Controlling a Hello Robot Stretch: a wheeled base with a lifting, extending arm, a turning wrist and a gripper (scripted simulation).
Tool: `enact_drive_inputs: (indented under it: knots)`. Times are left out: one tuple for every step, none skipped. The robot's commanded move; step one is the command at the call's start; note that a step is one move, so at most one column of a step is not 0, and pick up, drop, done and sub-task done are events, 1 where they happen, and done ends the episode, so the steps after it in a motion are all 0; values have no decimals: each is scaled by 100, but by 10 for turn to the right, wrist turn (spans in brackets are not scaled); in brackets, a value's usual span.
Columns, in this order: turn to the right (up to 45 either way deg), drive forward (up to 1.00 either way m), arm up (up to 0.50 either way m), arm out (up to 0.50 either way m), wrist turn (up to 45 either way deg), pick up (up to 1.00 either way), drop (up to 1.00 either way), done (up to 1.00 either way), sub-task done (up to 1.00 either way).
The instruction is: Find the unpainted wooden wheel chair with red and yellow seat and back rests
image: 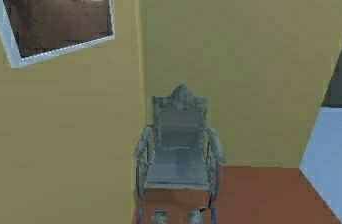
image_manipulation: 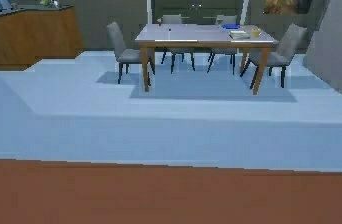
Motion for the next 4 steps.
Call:
enact_drive_inputs:
  knots:
    - [-120,0,0,0,0,0,0,0,0]
    - [0,10,0,0,0,0,0,0,0]
    - [150,0,0,0,0,0,0,0,0]
    - [0,0,0,0,0,0,0,100,0]
